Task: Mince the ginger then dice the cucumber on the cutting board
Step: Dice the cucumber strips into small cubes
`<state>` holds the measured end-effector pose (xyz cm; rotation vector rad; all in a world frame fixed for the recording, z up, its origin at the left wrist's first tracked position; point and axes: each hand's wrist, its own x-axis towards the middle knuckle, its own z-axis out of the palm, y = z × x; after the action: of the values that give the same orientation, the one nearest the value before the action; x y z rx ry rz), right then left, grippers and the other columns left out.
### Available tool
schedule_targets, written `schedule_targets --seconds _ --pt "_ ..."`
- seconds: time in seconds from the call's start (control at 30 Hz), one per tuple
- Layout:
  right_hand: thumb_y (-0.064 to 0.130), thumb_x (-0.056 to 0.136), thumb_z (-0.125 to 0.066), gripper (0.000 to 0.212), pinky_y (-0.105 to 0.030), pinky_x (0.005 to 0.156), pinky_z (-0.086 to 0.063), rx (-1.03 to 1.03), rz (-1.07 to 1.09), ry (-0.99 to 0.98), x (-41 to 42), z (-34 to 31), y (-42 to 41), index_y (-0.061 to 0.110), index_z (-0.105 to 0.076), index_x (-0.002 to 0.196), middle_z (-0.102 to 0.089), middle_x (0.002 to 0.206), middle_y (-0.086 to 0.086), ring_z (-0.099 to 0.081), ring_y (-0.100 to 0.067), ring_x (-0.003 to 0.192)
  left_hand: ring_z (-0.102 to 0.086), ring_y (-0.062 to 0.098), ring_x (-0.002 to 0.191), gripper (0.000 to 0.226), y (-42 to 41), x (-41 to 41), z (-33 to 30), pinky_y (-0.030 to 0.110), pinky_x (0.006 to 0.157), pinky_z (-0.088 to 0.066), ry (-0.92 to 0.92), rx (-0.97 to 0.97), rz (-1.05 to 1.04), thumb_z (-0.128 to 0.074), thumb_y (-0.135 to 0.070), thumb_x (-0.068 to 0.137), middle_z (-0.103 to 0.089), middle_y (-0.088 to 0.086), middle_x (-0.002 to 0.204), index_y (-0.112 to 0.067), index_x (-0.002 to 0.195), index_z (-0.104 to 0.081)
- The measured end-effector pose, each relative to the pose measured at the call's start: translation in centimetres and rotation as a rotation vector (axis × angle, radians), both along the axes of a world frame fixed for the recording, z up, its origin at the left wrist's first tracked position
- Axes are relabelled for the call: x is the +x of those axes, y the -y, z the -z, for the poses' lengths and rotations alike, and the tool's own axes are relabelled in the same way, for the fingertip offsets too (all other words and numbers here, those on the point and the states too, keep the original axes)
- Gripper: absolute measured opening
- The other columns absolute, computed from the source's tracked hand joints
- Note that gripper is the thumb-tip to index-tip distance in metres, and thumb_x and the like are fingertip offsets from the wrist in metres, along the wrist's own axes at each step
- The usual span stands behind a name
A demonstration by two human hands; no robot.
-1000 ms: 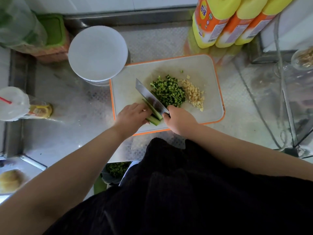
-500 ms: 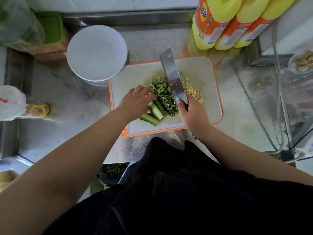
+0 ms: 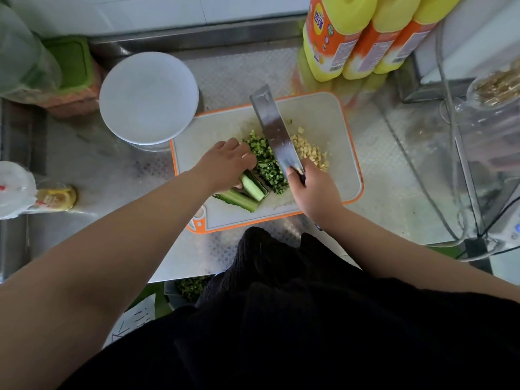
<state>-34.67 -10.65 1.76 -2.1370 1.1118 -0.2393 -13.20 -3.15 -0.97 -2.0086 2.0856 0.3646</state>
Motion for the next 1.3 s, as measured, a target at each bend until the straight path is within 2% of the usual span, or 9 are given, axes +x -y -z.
schedule_targets --seconds 0.27,0.47,0.63,0.7,0.77,0.83,0.93,1.07,1.3 --pt "0.029 0.098 -0.048 0.031 -0.032 0.045 -0.023 0.066 -0.026 -0.028 -0.1 -0.1 -0.1 0.013 -0.034 0.075 -0.032 0.049 0.001 -0.033 -0.016 0.042 -0.045 0.027 0.112 0.042 -1.1 0.6 0.7 0.037 0.091 -0.036 -0.087 -0.02 -0.06 -0.077 -0.034 0.077 -0.057 0.0 0.12 -0.021 0.114 -0.063" --pt "0.028 0.098 -0.049 0.032 -0.029 0.044 -0.021 0.055 -0.045 -0.019 0.0 -0.2 -0.1 0.012 -0.035 0.073 -0.031 0.048 0.002 -0.03 -0.014 0.042 -0.055 0.027 0.098 0.026 -2.0 4.6 -0.6 0.034 0.079 -0.04 -0.4 -0.041 -0.548 -0.079 -0.022 0.078 -0.065 0.007 0.097 -0.014 0.098 -0.066" --pt "0.026 0.098 -0.05 0.035 -0.028 0.046 -0.016 0.117 -0.142 -0.053 0.7 -0.2 -0.4 0.012 -0.035 0.069 -0.03 0.051 -0.001 -0.027 -0.015 0.044 -0.049 0.039 0.116 0.043 -3.5 7.3 0.6 0.042 0.099 -0.037 -0.286 -0.054 -0.746 -0.075 -0.027 0.083 -0.055 0.02 0.123 -0.009 0.12 -0.063" --pt "0.027 0.098 -0.048 0.041 -0.03 0.047 -0.017 0.118 -0.208 -0.113 1.2 -0.2 -0.4 0.019 -0.026 0.064 -0.029 0.051 0.0 -0.026 -0.014 0.044 -0.044 0.037 0.119 0.044 -4.5 5.9 0.4 0.043 0.102 -0.036 -0.241 -0.212 -0.784 -0.072 -0.032 0.085 -0.05 0.016 0.126 -0.012 0.122 -0.06" --pt "0.029 0.099 -0.046 0.04 -0.03 0.046 -0.018 0.077 -0.305 -0.234 1.6 0.0 -0.4 0.02 -0.026 0.065 -0.032 0.053 0.001 -0.03 -0.013 0.045 -0.051 0.034 0.106 0.031 -6.1 4.0 0.7 0.043 0.091 -0.043 -0.247 -0.544 -0.693 -0.07 -0.031 0.085 -0.057 0.016 0.112 -0.01 0.107 -0.064" --pt "0.031 0.1 -0.043 0.032 -0.029 0.045 -0.023 0.036 -0.373 -0.349 1.5 0.4 -0.4 0.016 -0.034 0.073 -0.036 0.056 0.001 -0.037 -0.016 0.05 -0.056 0.033 0.094 0.025 -8.0 1.0 1.7 0.042 0.08 -0.047 -0.261 -0.691 -0.425 -0.066 -0.032 0.083 -0.063 0.015 0.099 -0.012 0.096 -0.063" --pt "0.033 0.101 -0.04 0.026 -0.032 0.052 -0.035 0.032 -0.433 -0.449 1.6 1.1 -0.6 0.015 -0.04 0.083 -0.041 0.061 0.0 -0.049 -0.025 0.061 -0.051 0.029 0.097 0.025 -9.8 -2.5 4.0 0.04 0.086 -0.041 -0.211 -0.566 -0.2 -0.06 -0.036 0.08 -0.065 0.011 0.1 -0.019 0.098 -0.059" --pt "0.034 0.101 -0.039 0.025 -0.035 0.057 -0.041 0.054 -0.48 -0.483 1.6 1.3 -0.7 0.015 -0.041 0.085 -0.042 0.064 0.0 -0.048 -0.026 0.064 -0.046 0.027 0.095 0.022 -9.5 -3.5 5.0 0.037 0.086 -0.035 -0.189 -0.548 -0.254 -0.057 -0.031 0.084 -0.064 0.009 0.096 -0.013 0.089 -0.067" --pt "0.034 0.1 -0.041 0.028 -0.032 0.055 -0.035 0.091 -0.488 -0.486 1.8 1.2 -1.1 0.012 -0.043 0.082 -0.042 0.063 0.0 -0.047 -0.023 0.062 -0.049 0.025 0.087 0.019 -8.9 -3.5 5.2 0.034 0.076 -0.04 -0.206 -0.6 -0.278 -0.057 -0.026 0.09 -0.064 0.006 0.091 -0.012 0.086 -0.069"
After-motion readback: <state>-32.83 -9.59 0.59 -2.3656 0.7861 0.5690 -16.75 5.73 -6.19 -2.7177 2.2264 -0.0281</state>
